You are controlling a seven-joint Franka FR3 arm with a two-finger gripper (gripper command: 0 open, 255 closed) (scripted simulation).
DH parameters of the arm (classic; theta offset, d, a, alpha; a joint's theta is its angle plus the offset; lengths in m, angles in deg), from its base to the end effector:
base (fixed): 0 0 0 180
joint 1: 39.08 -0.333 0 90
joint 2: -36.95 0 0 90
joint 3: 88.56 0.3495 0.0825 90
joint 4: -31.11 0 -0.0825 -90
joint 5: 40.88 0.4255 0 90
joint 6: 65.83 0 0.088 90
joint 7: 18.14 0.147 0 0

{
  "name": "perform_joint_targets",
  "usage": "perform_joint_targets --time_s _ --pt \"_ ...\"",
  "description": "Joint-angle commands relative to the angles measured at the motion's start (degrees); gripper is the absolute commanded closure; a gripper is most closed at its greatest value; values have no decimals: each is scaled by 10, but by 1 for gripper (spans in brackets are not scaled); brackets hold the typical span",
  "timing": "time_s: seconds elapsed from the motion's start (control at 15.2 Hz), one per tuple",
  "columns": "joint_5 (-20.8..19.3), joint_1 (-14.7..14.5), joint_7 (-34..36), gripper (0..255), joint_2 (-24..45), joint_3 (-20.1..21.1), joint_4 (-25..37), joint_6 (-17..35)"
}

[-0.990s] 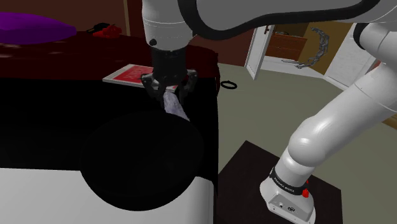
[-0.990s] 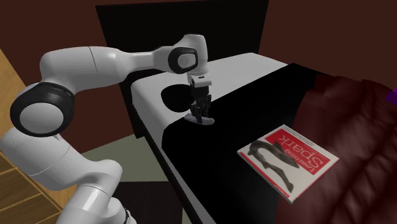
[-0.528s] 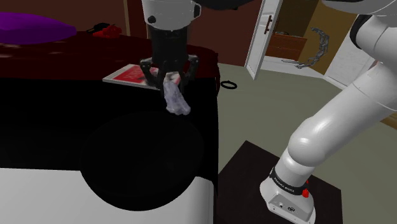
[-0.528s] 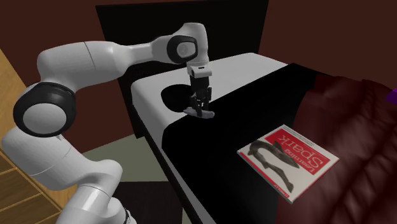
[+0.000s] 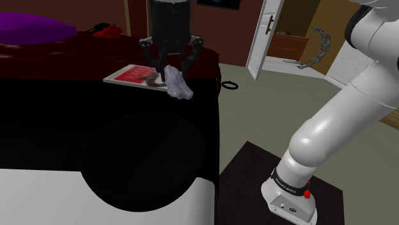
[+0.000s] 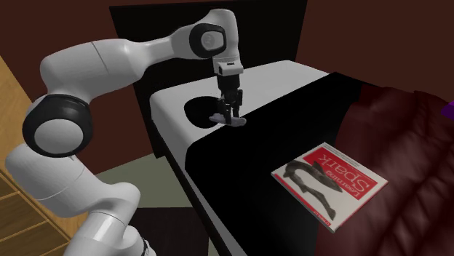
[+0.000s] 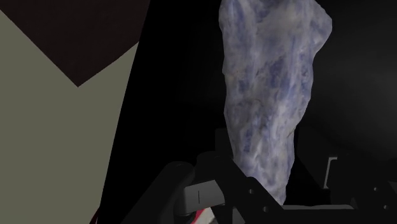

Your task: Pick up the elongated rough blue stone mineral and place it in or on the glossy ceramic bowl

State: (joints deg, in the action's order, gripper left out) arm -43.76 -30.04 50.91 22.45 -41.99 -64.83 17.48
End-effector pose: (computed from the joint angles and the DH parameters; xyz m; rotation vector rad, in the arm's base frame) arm 0.3871 0.3506 0.6501 2.8352 -0.8386 0.2361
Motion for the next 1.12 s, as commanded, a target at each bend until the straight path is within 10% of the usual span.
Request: perform_joint_targets --time_s 0.0,0.66,1.06 --pt "-6 2 2 255 9 4 23 -17" --pt "-42 7 16 255 61 32 139 -99" --pt "-97 -44 148 255 144 130 212 -149"
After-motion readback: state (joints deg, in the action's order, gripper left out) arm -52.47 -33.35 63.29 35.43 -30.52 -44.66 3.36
